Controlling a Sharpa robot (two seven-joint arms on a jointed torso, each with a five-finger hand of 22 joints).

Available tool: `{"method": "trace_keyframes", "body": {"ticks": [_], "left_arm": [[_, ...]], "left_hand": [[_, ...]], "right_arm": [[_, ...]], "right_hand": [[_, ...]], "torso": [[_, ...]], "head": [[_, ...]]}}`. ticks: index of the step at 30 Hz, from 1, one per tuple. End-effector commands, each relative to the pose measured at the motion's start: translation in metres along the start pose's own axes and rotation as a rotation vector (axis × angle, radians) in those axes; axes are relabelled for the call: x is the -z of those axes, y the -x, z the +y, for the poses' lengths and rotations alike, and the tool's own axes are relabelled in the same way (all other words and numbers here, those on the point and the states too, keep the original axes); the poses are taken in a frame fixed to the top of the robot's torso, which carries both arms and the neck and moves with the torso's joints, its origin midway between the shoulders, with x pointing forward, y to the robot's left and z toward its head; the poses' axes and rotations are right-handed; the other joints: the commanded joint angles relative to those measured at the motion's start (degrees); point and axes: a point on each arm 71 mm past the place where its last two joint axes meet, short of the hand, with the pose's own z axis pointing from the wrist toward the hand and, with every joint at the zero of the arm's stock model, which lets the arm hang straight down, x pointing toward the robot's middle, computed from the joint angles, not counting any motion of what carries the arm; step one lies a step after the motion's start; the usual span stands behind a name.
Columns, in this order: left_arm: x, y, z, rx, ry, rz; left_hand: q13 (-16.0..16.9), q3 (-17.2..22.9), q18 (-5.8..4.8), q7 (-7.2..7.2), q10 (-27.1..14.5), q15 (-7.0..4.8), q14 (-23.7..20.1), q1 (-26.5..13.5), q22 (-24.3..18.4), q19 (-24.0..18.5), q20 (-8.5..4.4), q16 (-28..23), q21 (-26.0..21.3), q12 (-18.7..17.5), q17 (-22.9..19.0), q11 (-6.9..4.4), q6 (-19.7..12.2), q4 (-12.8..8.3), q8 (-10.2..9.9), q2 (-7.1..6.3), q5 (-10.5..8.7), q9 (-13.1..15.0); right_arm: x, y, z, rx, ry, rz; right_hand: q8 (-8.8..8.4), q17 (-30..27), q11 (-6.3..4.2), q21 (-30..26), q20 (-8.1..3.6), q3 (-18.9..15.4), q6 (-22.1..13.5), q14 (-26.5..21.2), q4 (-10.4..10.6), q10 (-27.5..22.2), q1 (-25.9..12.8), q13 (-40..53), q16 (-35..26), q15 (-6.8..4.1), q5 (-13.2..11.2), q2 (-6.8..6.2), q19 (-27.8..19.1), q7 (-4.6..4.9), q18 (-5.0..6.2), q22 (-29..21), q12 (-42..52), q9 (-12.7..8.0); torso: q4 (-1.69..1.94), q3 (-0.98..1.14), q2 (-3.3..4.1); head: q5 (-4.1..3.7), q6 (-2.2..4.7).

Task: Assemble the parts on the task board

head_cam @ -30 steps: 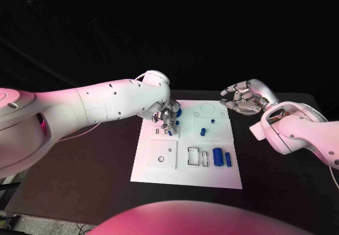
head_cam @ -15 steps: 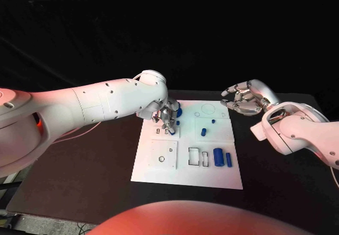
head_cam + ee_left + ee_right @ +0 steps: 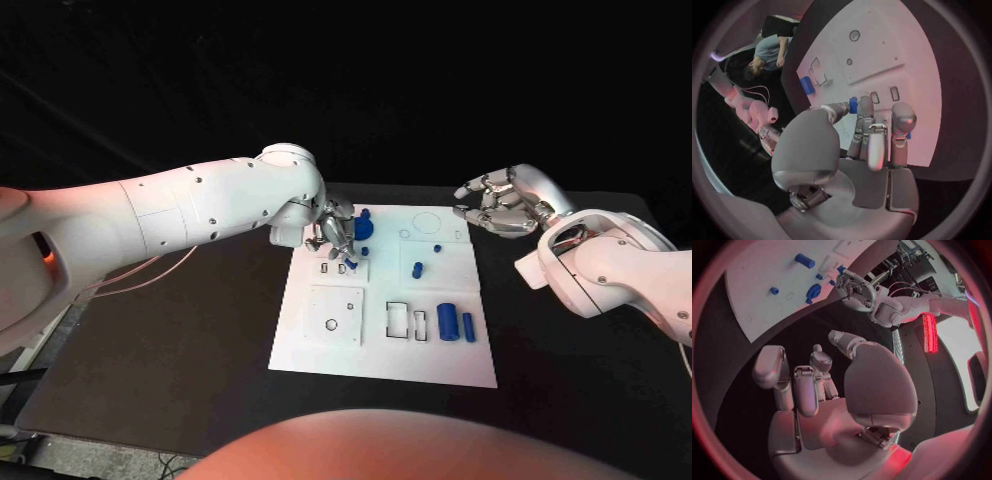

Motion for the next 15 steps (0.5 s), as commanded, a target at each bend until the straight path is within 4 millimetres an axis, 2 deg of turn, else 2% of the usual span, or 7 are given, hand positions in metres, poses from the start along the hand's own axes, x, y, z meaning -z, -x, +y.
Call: {"method": "trace_keyframes", "body": {"ticks": [1, 2, 5, 9, 15], "left_arm": [[0.002, -0.001, 0.004, 0.18, 0.003, -0.036], [0.003, -0.001, 0.006, 0.2, 0.007, -0.038], [0.005, -0.004, 0.012, 0.26, 0.028, -0.055], [0.008, -0.007, 0.018, 0.288, 0.051, -0.096], [0.01, -0.014, 0.022, 0.286, 0.071, -0.177]], "left_hand": [[0.2, 10.0, -0.82, -0.3, 0.5, -0.36, 4.1, -1.2, 3.4, 0.6, -0.16, 0.4, 0.5, 0.6, 10.0, -0.04, 0.6, -10.4, 0.6, -0.17, 1.63, 10.1], [0.3, 10.3, -0.87, -0.38, 0.6, -0.44, 4.2, -1.9, 3.6, 0.8, -0.23, 0.5, 0.7, 0.9, 10.3, -0.12, 0.7, -11.0, 0.9, -0.27, 2.86, 10.2], [0.7, 10.8, -0.97, -0.55, 1.0, -0.59, 4.4, -3.3, 4.0, 1.1, -0.39, 0.7, 1.3, 1.5, 10.7, -0.3, 1.0, -12.1, 1.4, -0.35, 4.58, 10.3], [3.0, 11.6, -1.13, -0.84, 2.3, -0.88, 4.6, -5.5, 4.7, 1.7, -0.66, 0.9, 2.1, 3.8, 11.0, -0.61, 1.4, -13.9, 2.4, -0.61, 7.85, 10.3], [6.4, 12.8, -1.53, -1.38, 4.7, -1.36, 5.0, -8.1, 6.0, 3.0, -1.11, 1.4, 4.2, 7.2, 12.0, -1.14, 2.6, -16.0, 3.8, -1.17, 12.42, 10.2]], "right_arm": [[0.0, -0.001, -0.001, 0.004, -0.005, 0.017], [0.0, -0.001, -0.001, 0.004, -0.005, 0.017], [0.0, 0.0, -0.002, 0.005, -0.006, 0.016], [0.0, 0.001, -0.002, 0.005, -0.007, 0.013], [0.001, 0.002, -0.003, 0.006, -0.008, 0.009]], "right_hand": [[0.22, 4.3, -0.06, -0.3, 0.01, 0.3, -0.4, 3.0, -0.1, -0.3, -0.4, -0.1, -0.4, -0.11, 0.4, -0.09, -0.3, 0.1, 0.34, 6.0, -0.3, 0.1], [0.22, 4.3, -0.06, -0.3, 0.01, 0.3, -0.4, 3.0, -0.1, -0.3, -0.4, -0.1, -0.4, -0.11, 0.4, -0.09, -0.3, 0.1, 0.34, 6.0, -0.3, 0.1], [0.22, 4.2, -0.05, -0.5, 0.0, 0.3, -0.4, 3.0, -0.1, -0.4, -0.5, -0.2, -0.4, -0.1, 0.4, -0.14, -0.3, 0.11, 0.36, 5.9, -0.4, 0.1], [0.22, 4.2, -0.05, -0.7, 0.0, 0.2, -0.4, 3.0, -0.1, -0.4, -0.5, -0.2, -0.4, -0.1, 0.4, -0.16, -0.3, 0.11, 0.38, 5.9, -0.4, 0.1], [0.21, 4.2, -0.05, -0.9, 0.01, 0.2, -0.4, 3.0, -0.1, -0.4, -0.5, -0.3, -0.5, -0.1, 0.4, -0.18, -0.4, 0.11, 0.41, 5.8, -0.5, 0.1]], "torso": [[0.03, 0.01, -0.02], [0.07, 0.02, -0.06], [0.04, 0.04, -0.06], [0.17, 0.05, -0.22], [0.07, 0.1, -0.15]], "head": [[0.09, 0.01], [0.08, 0.01], [0.19, 0.01], [0.1, 0.01], [0.25, 0.01]]}}
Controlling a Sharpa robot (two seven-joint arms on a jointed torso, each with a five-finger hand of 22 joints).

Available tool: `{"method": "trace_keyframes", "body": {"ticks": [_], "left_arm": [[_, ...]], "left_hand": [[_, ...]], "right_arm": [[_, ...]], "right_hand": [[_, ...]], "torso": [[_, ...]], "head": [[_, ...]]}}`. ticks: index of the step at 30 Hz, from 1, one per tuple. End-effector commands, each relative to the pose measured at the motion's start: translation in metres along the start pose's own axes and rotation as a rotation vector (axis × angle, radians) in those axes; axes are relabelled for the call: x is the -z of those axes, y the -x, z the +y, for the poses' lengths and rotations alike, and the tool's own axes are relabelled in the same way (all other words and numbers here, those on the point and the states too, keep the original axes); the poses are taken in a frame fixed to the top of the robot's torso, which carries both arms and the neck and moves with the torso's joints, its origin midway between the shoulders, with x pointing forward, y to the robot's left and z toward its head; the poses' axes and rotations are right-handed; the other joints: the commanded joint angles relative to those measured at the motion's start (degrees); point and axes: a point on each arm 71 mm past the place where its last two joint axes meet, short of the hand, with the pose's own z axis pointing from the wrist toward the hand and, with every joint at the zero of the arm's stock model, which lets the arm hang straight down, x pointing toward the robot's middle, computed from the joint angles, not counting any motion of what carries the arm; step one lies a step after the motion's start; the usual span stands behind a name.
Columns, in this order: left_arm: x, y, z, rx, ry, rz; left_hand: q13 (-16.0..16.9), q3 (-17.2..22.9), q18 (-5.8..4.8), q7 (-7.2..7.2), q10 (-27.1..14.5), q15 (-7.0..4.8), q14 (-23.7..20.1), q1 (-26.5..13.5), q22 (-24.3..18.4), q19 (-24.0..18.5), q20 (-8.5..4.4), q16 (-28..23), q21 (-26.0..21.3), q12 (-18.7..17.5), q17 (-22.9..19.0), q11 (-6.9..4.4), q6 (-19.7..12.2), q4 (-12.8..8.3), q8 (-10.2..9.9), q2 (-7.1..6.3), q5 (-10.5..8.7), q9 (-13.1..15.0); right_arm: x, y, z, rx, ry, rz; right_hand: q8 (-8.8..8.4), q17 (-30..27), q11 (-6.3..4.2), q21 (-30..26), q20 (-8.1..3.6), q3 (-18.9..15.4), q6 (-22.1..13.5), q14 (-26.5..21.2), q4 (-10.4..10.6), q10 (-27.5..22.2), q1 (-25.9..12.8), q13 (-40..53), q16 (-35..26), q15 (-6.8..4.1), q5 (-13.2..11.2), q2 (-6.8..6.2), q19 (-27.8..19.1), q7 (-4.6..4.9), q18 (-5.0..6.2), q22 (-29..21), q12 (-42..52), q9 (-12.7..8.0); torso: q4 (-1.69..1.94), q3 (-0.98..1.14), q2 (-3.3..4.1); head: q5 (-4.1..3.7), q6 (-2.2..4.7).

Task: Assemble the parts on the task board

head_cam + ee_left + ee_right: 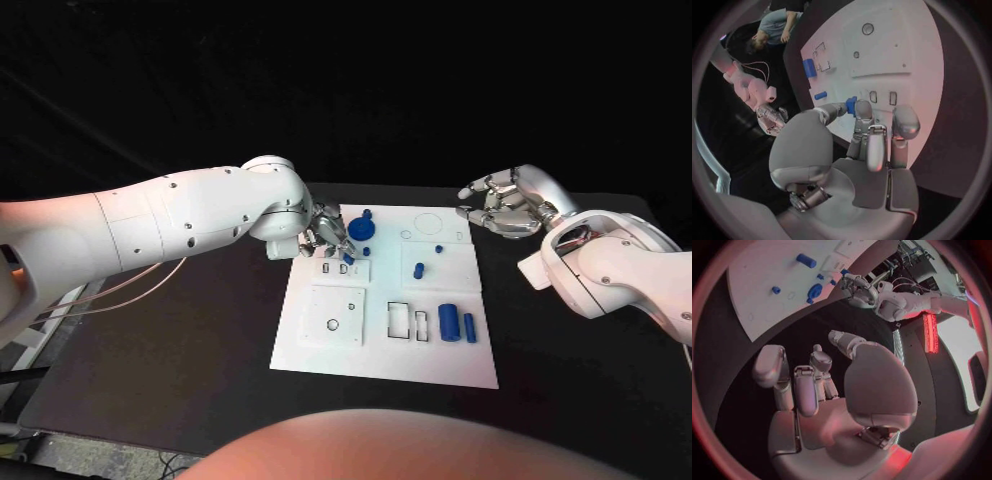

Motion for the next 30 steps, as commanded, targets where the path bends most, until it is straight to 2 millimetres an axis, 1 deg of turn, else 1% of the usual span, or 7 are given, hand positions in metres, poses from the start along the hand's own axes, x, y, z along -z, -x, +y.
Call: {"method": "trace_keyframes", "body": {"ticks": [1, 4, 7, 15, 19, 24, 30], "left_arm": [[0.001, 0.0, 0.002, 0.046, 0.024, -0.099], [0.001, -0.006, 0.005, 0.046, 0.022, -0.125], [0.001, -0.011, 0.007, 0.026, 0.015, -0.16], [-0.002, -0.023, 0.011, -0.022, 0.007, -0.198], [-0.004, -0.028, 0.011, -0.038, 0.004, -0.208], [-0.005, -0.03, 0.01, -0.06, -0.002, -0.225], [-0.006, -0.031, 0.01, -0.079, 0.001, -0.223]], "left_hand": [[1.1, 10.7, -0.65, -0.65, 1.2, -0.61, 5.0, -0.8, 6.1, 0.6, -0.13, 0.4, 0.7, 1.1, 12.1, -0.47, 1.3, -11.1, 0.5, -0.01, 1.48, -0.2], [1.4, 11.1, -0.75, -0.8, 1.6, -0.7, 5.1, -1.3, 6.4, 0.9, -0.23, 0.5, 1.2, 1.4, 12.4, -0.59, 1.6, -11.5, 0.7, -0.19, 2.08, -0.3], [1.7, 11.7, -0.9, -1.07, 2.5, -0.85, 5.3, -2.1, 6.8, 1.4, -0.38, 0.7, 1.9, 1.7, 12.8, -0.75, 2.2, -12.1, 1.0, -0.61, 3.48, -0.6], [1.6, 11.8, -0.93, -1.16, 2.7, -0.89, 5.4, -2.3, 7.0, 1.5, -0.41, 0.8, 2.1, 1.7, 13.1, -0.8, 2.5, -12.2, 1.0, -0.74, 3.71, -0.8], [1.5, 12.0, -0.93, -1.21, 2.8, -0.93, 5.4, -2.3, 7.0, 1.6, -0.45, 0.8, 2.1, 1.6, 13.1, -0.85, 2.6, -12.4, 1.1, -0.86, 3.94, -0.9], [1.8, 12.2, -1.02, -1.29, 3.3, -1.05, 5.5, -2.4, 7.2, 1.9, -0.55, 1.0, 2.6, 1.7, 13.5, -0.98, 3.0, -12.6, 1.1, -1.09, 4.69, -1.1], [1.8, 12.3, -1.07, -1.35, 3.6, -1.12, 5.6, -2.5, 7.4, 2.0, -0.62, 1.1, 2.9, 1.7, 13.6, -1.05, 3.2, -12.7, 1.1, -1.21, 5.19, -1.3]], "right_arm": [[0.0, 0.0, -0.001, 0.004, 0.0, 0.01], [0.0, 0.001, -0.002, 0.005, -0.001, 0.005], [0.0, 0.003, -0.003, 0.008, -0.002, -0.003], [0.0, 0.005, -0.006, 0.005, -0.007, -0.013], [0.0, 0.005, -0.006, 0.004, -0.008, -0.014], [0.0, 0.006, -0.006, 0.003, -0.008, -0.015], [0.0, 0.005, -0.006, 0.003, -0.008, -0.014]], "right_hand": [[0.21, 4.2, -0.05, -0.2, 0.0, 0.2, -0.4, 3.0, -0.1, -0.5, -0.5, -0.1, -0.3, -0.1, 0.4, -0.18, -0.4, 0.11, 0.42, 5.8, -0.3, 0.1], [0.21, 4.2, -0.05, -0.7, 0.01, 0.2, -0.5, 3.0, -0.1, -0.5, -0.5, -0.3, -0.3, -0.09, 0.4, -0.21, -0.6, 0.12, 0.5, 5.7, -0.4, 0.1], [0.19, 4.1, -0.04, -1.0, 0.01, 0.2, -0.5, 3.0, -0.1, -0.7, -0.6, -0.4, -0.3, -0.08, 0.4, -0.25, -0.7, 0.13, 0.55, 5.6, -0.6, 0.1], [0.17, 3.9, -0.02, -1.3, 0.02, 0.2, -0.6, 2.9, -0.1, -0.8, -0.6, -0.7, -0.4, -0.06, 0.5, -0.29, -0.8, 0.15, 0.58, 5.5, -0.8, 0.1], [0.17, 3.8, -0.01, -1.5, 0.03, 0.3, -0.7, 2.9, -0.1, -0.9, -0.6, -0.7, -0.5, -0.05, 0.6, -0.31, -0.9, 0.16, 0.61, 5.4, -0.8, 0.1], [0.17, 3.8, -0.01, -1.5, 0.03, 0.3, -0.7, 2.9, -0.1, -0.9, -0.6, -0.7, -0.5, -0.05, 0.6, -0.31, -0.9, 0.16, 0.61, 5.4, -0.8, 0.1], [0.17, 3.8, -0.01, -1.5, 0.03, 0.3, -0.7, 2.9, -0.1, -0.9, -0.6, -0.7, -0.5, -0.05, 0.6, -0.31, -0.9, 0.16, 0.61, 5.4, -0.8, 0.1]], "torso": [[-0.04, 0.04, 0.04], [-0.04, 0.04, 0.07], [-0.04, 0.03, 0.07], [-0.13, 0.03, 0.15], [-0.1, 0.01, 0.16], [-0.1, -0.03, 0.19], [-0.06, -0.03, 0.17]], "head": [[0.08, 0.01], [0.0, 0.01], [-0.03, 0.01], [-0.16, 0.01], [-0.14, 0.01], [-0.16, 0.01], [-0.14, 0.01]]}}
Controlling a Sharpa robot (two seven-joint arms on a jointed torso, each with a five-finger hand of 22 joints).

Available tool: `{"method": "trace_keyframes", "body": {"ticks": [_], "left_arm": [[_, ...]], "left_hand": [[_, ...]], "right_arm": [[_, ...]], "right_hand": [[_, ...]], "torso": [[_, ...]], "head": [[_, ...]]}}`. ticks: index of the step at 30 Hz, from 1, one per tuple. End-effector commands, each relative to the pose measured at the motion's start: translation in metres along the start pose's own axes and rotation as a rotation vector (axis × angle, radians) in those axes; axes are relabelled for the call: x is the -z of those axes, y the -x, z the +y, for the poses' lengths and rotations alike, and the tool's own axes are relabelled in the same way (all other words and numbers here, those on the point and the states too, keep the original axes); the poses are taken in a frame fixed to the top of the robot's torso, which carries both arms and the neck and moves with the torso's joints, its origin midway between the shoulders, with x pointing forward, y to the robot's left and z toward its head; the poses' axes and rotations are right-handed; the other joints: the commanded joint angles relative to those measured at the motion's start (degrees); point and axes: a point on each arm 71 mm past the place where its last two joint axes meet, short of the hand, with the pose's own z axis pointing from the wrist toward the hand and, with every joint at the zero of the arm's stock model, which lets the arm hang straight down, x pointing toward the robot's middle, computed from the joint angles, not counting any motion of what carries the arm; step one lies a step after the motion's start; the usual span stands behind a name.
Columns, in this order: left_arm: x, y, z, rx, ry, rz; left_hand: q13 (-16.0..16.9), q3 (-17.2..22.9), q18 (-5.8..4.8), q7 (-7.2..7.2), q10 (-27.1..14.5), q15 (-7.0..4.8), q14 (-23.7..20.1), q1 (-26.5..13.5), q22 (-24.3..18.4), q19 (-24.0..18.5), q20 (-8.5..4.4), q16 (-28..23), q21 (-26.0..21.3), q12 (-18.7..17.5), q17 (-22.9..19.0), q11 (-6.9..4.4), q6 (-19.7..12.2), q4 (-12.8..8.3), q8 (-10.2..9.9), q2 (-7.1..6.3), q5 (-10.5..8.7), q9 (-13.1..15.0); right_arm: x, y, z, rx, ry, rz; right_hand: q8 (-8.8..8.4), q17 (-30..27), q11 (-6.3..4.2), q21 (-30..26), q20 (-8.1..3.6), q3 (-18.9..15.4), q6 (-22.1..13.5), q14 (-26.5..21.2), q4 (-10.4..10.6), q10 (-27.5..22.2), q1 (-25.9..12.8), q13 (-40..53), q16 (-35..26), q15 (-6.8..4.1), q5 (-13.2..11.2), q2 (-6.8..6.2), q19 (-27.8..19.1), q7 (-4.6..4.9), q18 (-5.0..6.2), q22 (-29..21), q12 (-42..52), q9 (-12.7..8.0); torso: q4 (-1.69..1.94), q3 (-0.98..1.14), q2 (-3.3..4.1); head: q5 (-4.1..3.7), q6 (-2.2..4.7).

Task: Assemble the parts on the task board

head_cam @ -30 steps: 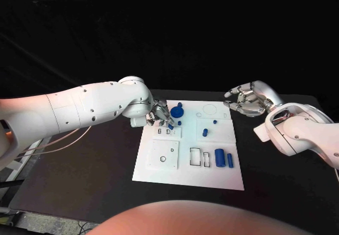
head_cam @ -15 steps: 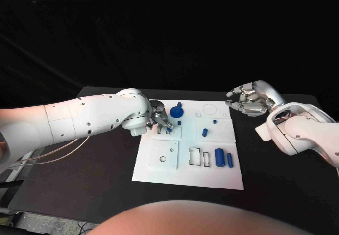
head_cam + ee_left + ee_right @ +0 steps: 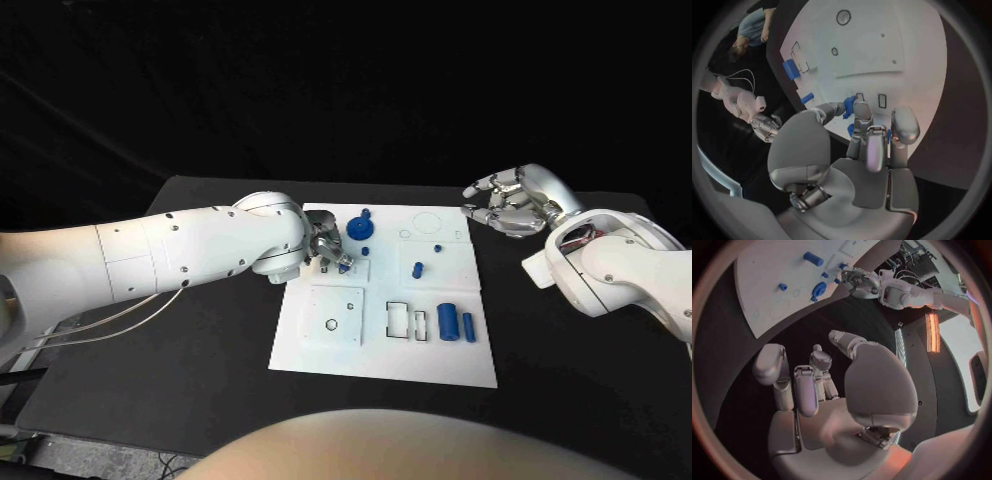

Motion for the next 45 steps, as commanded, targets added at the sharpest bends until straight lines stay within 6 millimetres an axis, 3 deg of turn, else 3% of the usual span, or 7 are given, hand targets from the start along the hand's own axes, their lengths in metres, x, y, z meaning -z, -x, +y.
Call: {"method": "trace_keyframes", "body": {"ticks": [1, 45], "left_arm": [[0.0003, 0.0006, -0.0027, -0.033, -0.016, -0.024], [-0.003, -0.004, -0.0006, -0.095, 0.022, 0.057]], "left_hand": [[0.0, 12.3, -1.08, -0.64, 0.5, -0.31, 5.6, 0.0, 7.4, 0.2, -0.02, 0.3, 0.4, 0.3, 13.6, -0.13, 1.0, -12.7, 0.3, 0.23, 0.3, -0.1], [0.6, 12.5, -1.14, -0.74, 1.1, -0.4, 5.7, 0.0, 7.6, 0.4, -0.13, 0.6, 0.7, 0.7, 14.1, -0.26, 1.5, -12.9, 0.3, 0.19, 1.1, -0.3]], "right_arm": [[0.0001, -0.0003, 0.0007, 0.0, 0.008, 0.002], [0.0, -0.0001, 0.0, 0.0, 0.005, 0.004]], "right_hand": [[0.17, 3.8, 0.0, -0.2, 0.02, 0.3, -0.5, 2.9, -0.1, -0.5, -0.4, 0.0, -0.3, -0.05, 0.3, -0.08, -0.5, 0.01, 0.61, 5.4, -0.2, 0.1], [0.19, 3.9, 0.03, -0.3, 0.05, 0.3, -0.6, 2.9, 0.0, -0.5, -0.5, -0.2, -0.4, -0.03, 0.5, -0.11, -0.5, 0.03, 0.6, 5.4, -0.3, 0.1]], "torso": [[0.03, -0.01, -0.01], [0.01, 0.02, -0.04]], "head": [[0.02, 0.01], [0.28, 0.01]]}}
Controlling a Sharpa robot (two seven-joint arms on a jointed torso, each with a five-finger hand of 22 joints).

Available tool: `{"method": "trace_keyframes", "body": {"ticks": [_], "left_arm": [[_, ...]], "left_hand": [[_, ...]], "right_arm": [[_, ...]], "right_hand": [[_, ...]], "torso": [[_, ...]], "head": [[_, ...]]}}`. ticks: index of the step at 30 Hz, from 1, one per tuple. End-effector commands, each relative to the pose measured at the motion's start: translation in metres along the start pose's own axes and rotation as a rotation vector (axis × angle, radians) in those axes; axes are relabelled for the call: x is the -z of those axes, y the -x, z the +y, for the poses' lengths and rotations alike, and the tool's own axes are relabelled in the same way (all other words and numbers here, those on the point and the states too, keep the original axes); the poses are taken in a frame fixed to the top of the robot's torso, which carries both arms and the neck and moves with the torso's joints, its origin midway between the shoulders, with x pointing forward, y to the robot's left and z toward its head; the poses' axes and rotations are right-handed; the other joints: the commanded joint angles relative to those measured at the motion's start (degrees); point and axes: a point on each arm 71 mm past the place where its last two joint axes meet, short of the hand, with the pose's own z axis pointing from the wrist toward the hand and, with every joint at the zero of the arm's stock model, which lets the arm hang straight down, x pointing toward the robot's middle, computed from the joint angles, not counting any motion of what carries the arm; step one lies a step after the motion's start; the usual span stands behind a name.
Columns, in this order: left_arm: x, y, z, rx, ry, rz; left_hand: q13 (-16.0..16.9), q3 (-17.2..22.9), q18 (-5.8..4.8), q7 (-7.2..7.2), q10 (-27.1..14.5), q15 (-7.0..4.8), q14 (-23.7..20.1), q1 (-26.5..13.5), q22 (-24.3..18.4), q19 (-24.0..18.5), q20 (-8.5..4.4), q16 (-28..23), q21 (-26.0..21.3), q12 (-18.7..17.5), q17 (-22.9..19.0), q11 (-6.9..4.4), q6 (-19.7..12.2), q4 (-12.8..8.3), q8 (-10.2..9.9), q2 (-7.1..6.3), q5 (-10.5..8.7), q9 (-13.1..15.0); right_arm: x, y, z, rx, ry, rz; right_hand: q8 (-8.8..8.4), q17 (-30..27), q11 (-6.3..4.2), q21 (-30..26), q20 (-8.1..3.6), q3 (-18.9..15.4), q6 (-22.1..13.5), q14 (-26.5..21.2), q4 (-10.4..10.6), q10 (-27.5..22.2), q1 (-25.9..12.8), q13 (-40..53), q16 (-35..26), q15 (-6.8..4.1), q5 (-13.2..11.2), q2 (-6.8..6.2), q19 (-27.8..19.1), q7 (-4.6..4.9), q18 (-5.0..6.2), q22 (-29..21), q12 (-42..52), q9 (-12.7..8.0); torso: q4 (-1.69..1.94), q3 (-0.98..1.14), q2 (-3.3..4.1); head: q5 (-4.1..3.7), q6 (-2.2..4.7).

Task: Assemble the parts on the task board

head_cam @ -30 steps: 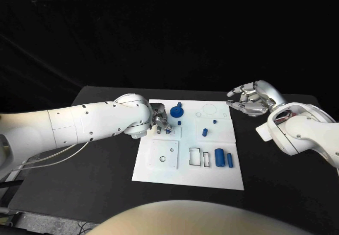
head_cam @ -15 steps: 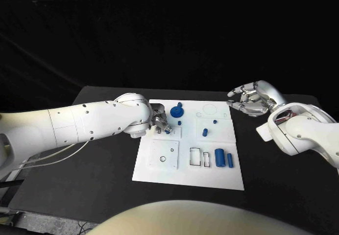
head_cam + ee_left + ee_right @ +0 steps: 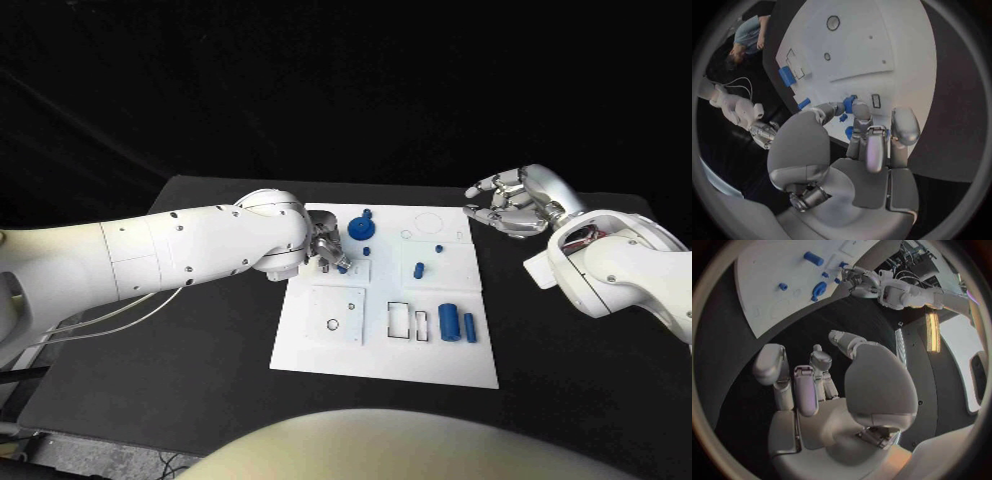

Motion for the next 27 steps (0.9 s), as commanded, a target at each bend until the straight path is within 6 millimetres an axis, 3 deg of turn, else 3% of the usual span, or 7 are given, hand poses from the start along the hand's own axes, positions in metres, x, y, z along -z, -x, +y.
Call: {"method": "trace_keyframes", "body": {"ticks": [1, 14, 27], "left_arm": [[-0.0009, -0.0052, -0.0014, -0.026, 0.006, 0.037], [-0.004, -0.0068, -0.0032, -0.062, 0.021, 0.067], [-0.0045, -0.0058, -0.0006, -0.085, 0.041, 0.061]], "left_hand": [[0.0, 12.5, -1.16, -0.24, 0.4, -0.41, 5.7, 0.2, 7.6, 0.5, -0.13, 0.3, 0.2, 0.2, 14.2, -0.07, 0.8, -12.9, 0.1, 0.38, 0.21, 0.0], [0.1, 12.5, -1.23, -0.3, 0.6, -0.44, 5.8, 0.3, 7.8, 0.6, -0.16, 0.5, 0.5, 0.3, 14.4, -0.1, 1.0, -13.0, 0.1, 0.36, 0.26, -0.1], [1.3, 12.4, -1.39, -0.44, 1.7, -0.54, 5.9, 0.2, 8.3, 1.1, -0.28, 0.7, 1.4, 1.2, 15.0, -0.2, 1.8, -13.6, -0.1, 0.05, 2.3, -0.5]], "right_arm": [[0.0001, -0.0006, 0.0008, 0.002, 0.008, 0.005], [0.0, -0.0013, 0.0016, 0.001, 0.01, 0.006], [0.0002, -0.0013, 0.0017, 0.001, 0.01, 0.007]], "right_hand": [[0.19, 3.9, 0.02, -0.3, 0.05, 0.3, -0.4, 2.9, 0.0, -0.5, -0.5, -0.1, -0.4, -0.03, 0.3, -0.11, -0.5, -0.1, 0.6, 5.4, -0.3, 0.1], [0.19, 3.9, 0.02, -0.3, 0.05, 0.3, -0.4, 2.9, 0.0, -0.5, -0.5, -0.1, -0.4, -0.03, 0.3, -0.11, -0.5, -0.1, 0.6, 5.4, -0.3, 0.1], [0.19, 3.9, 0.02, -0.3, 0.05, 0.3, -0.4, 2.9, 0.0, -0.5, -0.5, -0.1, -0.4, -0.03, 0.3, -0.11, -0.5, -0.1, 0.6, 5.4, -0.3, 0.1]], "torso": [[0.0, 0.04, -0.01], [-0.06, 0.08, -0.03], [0.0, 0.0, -0.01]], "head": [[0.03, 0.01], [0.12, 0.01], [0.03, 0.01]]}}
